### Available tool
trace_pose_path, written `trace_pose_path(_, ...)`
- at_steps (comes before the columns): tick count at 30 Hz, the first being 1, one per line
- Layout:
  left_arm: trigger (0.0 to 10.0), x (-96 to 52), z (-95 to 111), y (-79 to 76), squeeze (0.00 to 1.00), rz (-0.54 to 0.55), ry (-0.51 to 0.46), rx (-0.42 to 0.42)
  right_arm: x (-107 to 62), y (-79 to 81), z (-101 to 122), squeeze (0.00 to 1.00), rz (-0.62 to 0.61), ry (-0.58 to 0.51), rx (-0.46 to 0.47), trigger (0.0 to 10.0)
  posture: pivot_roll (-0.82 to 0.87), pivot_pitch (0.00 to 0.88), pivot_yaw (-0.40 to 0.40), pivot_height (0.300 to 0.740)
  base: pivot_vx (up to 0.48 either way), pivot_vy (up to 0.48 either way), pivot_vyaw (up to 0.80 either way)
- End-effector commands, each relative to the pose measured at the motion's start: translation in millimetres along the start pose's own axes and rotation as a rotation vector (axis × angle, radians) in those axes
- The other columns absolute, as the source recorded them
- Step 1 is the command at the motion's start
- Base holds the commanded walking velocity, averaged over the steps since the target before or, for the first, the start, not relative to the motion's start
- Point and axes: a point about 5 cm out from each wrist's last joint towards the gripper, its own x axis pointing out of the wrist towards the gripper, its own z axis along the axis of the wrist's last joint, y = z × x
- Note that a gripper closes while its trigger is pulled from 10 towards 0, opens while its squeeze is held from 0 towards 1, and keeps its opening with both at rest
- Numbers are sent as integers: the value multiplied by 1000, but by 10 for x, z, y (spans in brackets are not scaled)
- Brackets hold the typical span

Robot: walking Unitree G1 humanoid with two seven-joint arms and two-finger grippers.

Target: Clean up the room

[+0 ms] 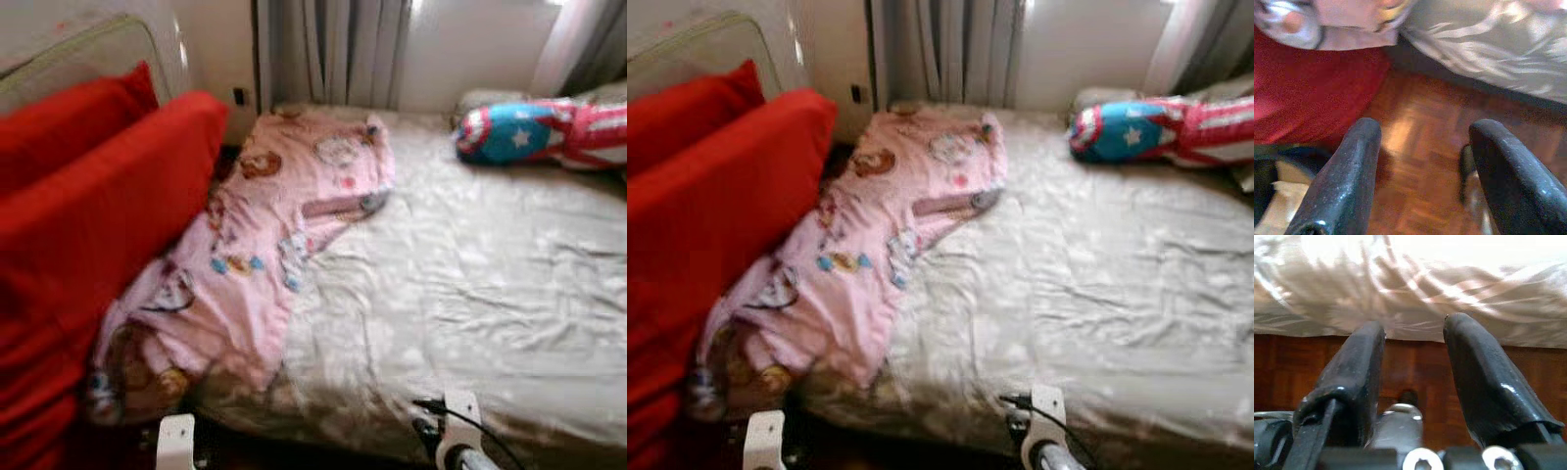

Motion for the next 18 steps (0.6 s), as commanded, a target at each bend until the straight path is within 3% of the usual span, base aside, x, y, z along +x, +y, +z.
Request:
trace_pose_path(1,10000,-12,-50,-45,0,-11,19,4,-23,-77,-55,0,-20,19,-3,10000,-38,62,-5,740,0,0,0)
trace_pose_path(11,10000,-15,-62,-37,0,-11,21,9,-25,-74,-59,0,-15,19,-30,10000,-38,51,-1,740,0,0,0)
trace_pose_path(18,10000,-17,-67,-35,0,-13,21,8,-26,-72,-62,0,-13,19,-36,10000,-40,48,-1,740,0,0,775)
